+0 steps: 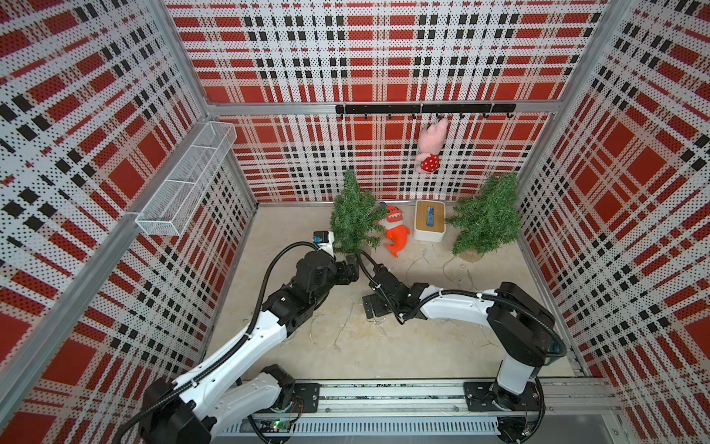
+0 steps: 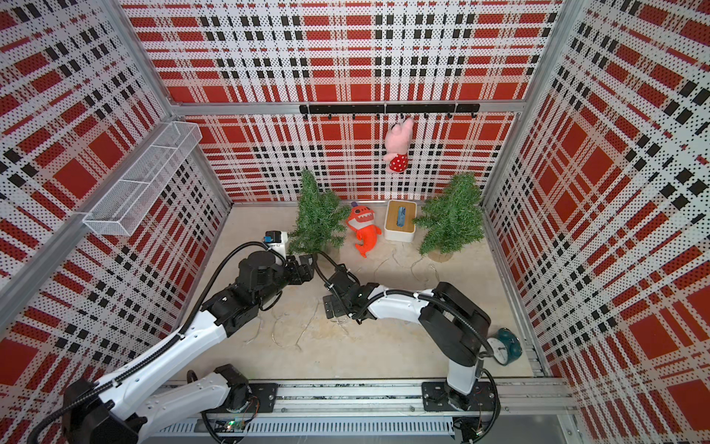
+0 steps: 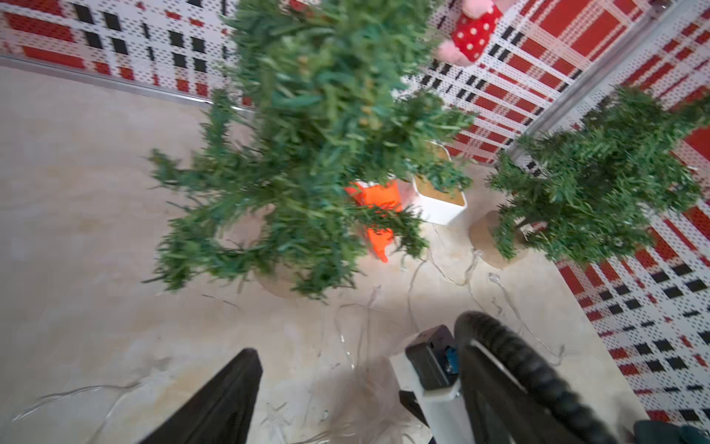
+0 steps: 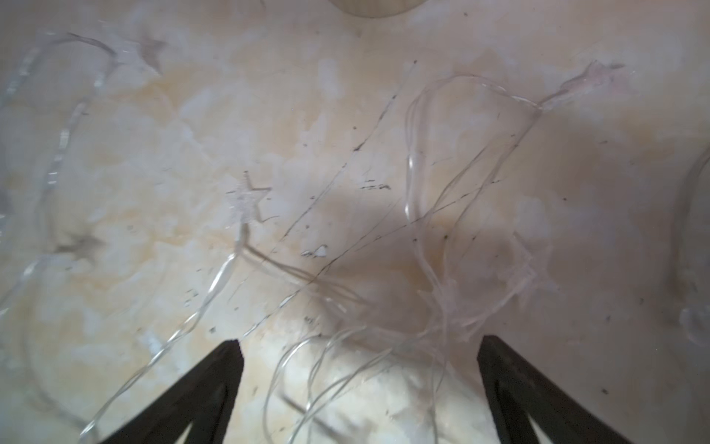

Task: Wrap string light around the christmas tree
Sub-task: Pick up the light string from the center of the board.

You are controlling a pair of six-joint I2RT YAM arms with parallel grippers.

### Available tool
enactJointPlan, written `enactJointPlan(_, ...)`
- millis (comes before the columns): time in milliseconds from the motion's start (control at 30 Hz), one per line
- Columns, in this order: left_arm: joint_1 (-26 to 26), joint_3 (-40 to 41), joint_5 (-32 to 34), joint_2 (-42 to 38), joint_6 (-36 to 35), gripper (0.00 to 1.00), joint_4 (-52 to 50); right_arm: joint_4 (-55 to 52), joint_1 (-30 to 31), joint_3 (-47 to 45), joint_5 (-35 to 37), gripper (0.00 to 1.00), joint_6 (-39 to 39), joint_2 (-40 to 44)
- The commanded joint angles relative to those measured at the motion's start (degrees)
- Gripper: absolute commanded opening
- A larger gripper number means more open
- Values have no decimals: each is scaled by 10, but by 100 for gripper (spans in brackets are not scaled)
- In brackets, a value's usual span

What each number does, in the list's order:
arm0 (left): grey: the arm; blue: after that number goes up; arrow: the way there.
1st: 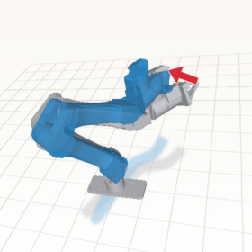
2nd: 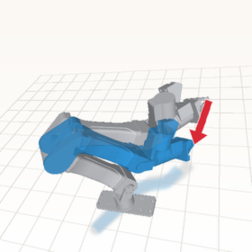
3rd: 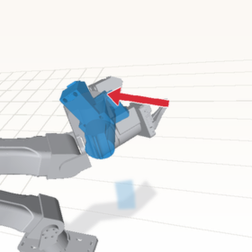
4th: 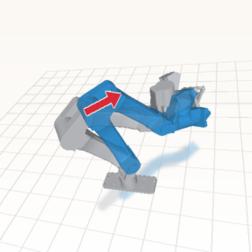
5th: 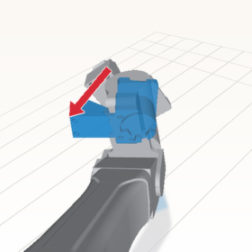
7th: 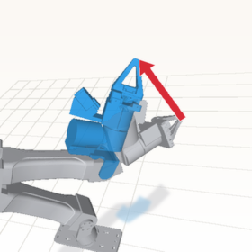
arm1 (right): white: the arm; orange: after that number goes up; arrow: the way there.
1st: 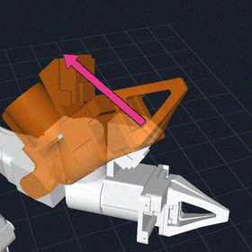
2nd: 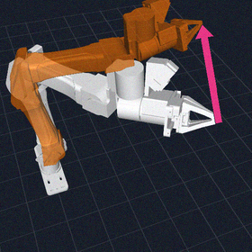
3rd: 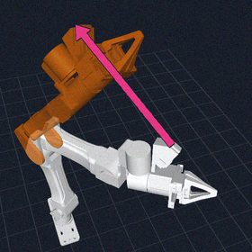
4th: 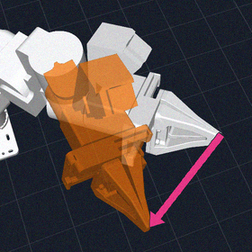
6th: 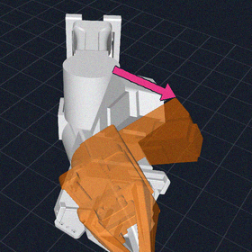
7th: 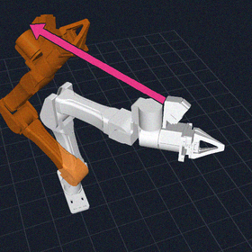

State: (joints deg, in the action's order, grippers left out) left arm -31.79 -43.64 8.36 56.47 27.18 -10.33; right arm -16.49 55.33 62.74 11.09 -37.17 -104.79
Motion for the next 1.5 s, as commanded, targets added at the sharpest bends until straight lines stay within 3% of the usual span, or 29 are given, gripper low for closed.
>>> enactJointPlan(0, 27, 20, -31, -21, -7, 86, -3, -45, -1, 21, 34, 92, 4, -38)
enactJointPlan(133, 31, 19, -24, -18, -18, 85, -4, -35, -2, 20, 22, 44, 13, -52)
enactJointPlan(233, 31, 14, -9, -20, -31, 85, -14, -14, -2, -6, 38, 21, 20, -19)
enactJointPlan(433, 37, -9, 10, -39, -58, 82, -45, -44, -5, -22, 107, 0, 110, 141)
enactJointPlan(600, 36, -23, 4, -49, -102, 82, -51, -105, -16, 44, 152, 0, 208, 274)
enactJointPlan(733, 22, -24, 2, -51, -135, 81, -33, -151, -51, 145, 158, 0, 250, 316)
enactJointPlan(1000, -45, 11, 10, -41, -208, 83, 54, -154, -109, 342, 183, 0, 337, 289)
enactJointPlan(1167, -94, 55, 35, -17, -256, 89, 124, -152, -123, 414, 172, 0, 351, 278)
enactJointPlan(1233, -109, 75, 29, 5, -256, 99, 168, -154, -123, 429, 162, 0, 353, 274)
enactJointPlan(1467, -148, 106, 39, 141, -297, 98, 291, -161, -123, 482, 145, 0, 352, 282)
